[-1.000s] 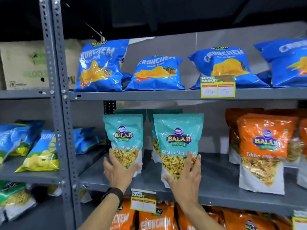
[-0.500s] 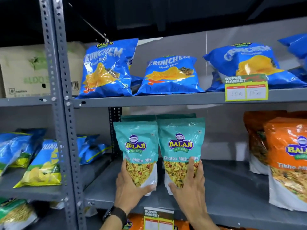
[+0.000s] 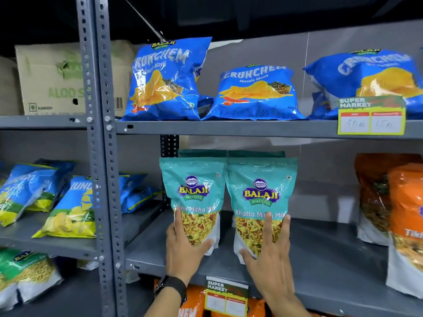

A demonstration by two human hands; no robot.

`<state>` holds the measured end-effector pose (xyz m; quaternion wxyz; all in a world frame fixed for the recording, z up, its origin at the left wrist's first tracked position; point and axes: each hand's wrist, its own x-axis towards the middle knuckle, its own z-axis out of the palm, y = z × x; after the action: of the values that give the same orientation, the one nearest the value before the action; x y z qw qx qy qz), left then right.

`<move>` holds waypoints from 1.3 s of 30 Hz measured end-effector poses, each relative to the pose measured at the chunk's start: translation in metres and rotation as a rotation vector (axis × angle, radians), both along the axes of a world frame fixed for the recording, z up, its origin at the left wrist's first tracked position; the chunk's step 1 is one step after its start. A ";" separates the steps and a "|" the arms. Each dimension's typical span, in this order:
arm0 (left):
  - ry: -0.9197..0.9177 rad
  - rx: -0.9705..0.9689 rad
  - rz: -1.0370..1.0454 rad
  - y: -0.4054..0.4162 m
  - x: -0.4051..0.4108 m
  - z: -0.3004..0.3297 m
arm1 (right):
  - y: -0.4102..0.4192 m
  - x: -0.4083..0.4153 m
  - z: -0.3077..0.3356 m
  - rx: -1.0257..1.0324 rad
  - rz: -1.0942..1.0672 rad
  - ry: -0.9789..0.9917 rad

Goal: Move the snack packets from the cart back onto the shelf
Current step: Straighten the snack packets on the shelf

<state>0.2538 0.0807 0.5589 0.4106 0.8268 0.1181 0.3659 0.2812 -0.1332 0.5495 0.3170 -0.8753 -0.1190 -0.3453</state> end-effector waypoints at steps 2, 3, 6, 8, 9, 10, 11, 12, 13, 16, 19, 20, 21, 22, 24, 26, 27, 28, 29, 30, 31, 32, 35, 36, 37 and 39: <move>0.004 -0.010 -0.017 -0.001 -0.001 -0.005 | -0.002 -0.004 -0.006 0.003 -0.002 0.014; 0.004 -0.012 -0.016 -0.004 -0.004 -0.009 | -0.005 -0.006 -0.011 -0.012 -0.005 0.003; 0.046 -0.009 -0.019 -0.004 -0.009 -0.024 | -0.005 -0.011 -0.022 -0.110 -0.077 0.049; 0.022 -0.012 -0.025 -0.002 -0.012 -0.031 | -0.003 -0.013 -0.027 -0.181 -0.115 0.044; 0.003 -0.009 -0.026 -0.002 -0.012 -0.029 | 0.000 -0.012 -0.027 -0.216 -0.115 0.034; -0.021 0.005 -0.032 0.000 -0.011 -0.025 | 0.002 -0.010 -0.024 -0.243 -0.101 0.027; -0.035 0.026 -0.039 0.002 -0.009 -0.019 | 0.004 -0.006 -0.020 -0.255 -0.082 0.020; -0.044 0.042 -0.045 0.004 -0.007 -0.013 | 0.005 -0.003 -0.014 -0.252 -0.061 0.020; -0.051 0.053 -0.051 0.005 -0.005 -0.008 | 0.006 0.000 -0.009 -0.246 -0.039 0.028; -0.058 0.058 -0.056 0.007 -0.001 0.002 | 0.010 0.005 0.000 -0.240 0.007 0.040; -0.057 0.063 -0.042 0.008 0.001 0.003 | 0.013 0.005 0.003 -0.243 0.024 0.049; -0.053 0.063 -0.039 0.008 0.001 0.002 | 0.013 0.005 0.002 -0.242 0.027 0.060; -0.046 0.066 -0.032 0.009 0.002 0.001 | 0.013 0.005 0.002 -0.242 0.031 0.068; -0.039 0.067 -0.024 0.009 0.002 0.000 | 0.012 0.005 0.001 -0.242 0.035 0.076; -0.026 0.060 -0.016 0.009 0.002 0.001 | 0.012 0.006 0.003 -0.241 0.044 0.096; -0.012 0.056 -0.022 0.009 0.001 0.003 | 0.011 0.005 0.006 -0.241 0.063 0.116; 0.000 0.053 -0.029 0.009 0.001 0.003 | 0.010 0.003 0.007 -0.241 0.077 0.126; 0.013 0.039 -0.036 0.008 0.000 0.003 | 0.007 0.000 0.008 -0.247 0.090 0.130; 0.024 0.016 -0.036 0.006 -0.001 0.003 | 0.001 -0.004 0.008 -0.258 0.100 0.124; 0.031 -0.009 -0.022 0.002 -0.002 0.003 | -0.006 -0.009 0.007 -0.269 0.106 0.107; 0.026 -0.013 0.021 -0.005 -0.004 0.004 | -0.017 -0.012 0.005 -0.275 0.107 0.078; -0.007 0.018 0.092 -0.015 -0.006 0.005 | -0.031 -0.016 0.004 -0.278 0.103 0.037; -0.227 0.234 0.227 -0.070 -0.014 0.015 | -0.088 -0.020 0.005 -0.287 0.037 -0.112; -0.304 0.289 0.187 -0.096 -0.015 0.019 | -0.111 -0.021 0.008 -0.284 0.013 -0.150; -0.349 0.342 0.124 -0.125 -0.015 0.024 | -0.135 -0.021 0.013 -0.271 -0.010 -0.181; -0.374 0.462 -0.033 -0.189 -0.012 0.033 | -0.190 -0.019 0.024 -0.230 -0.065 -0.248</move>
<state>0.2421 -0.1084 0.5921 0.2319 0.8186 -0.0596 0.5221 0.2617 -0.3236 0.5731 0.1863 -0.8599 -0.1676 -0.4446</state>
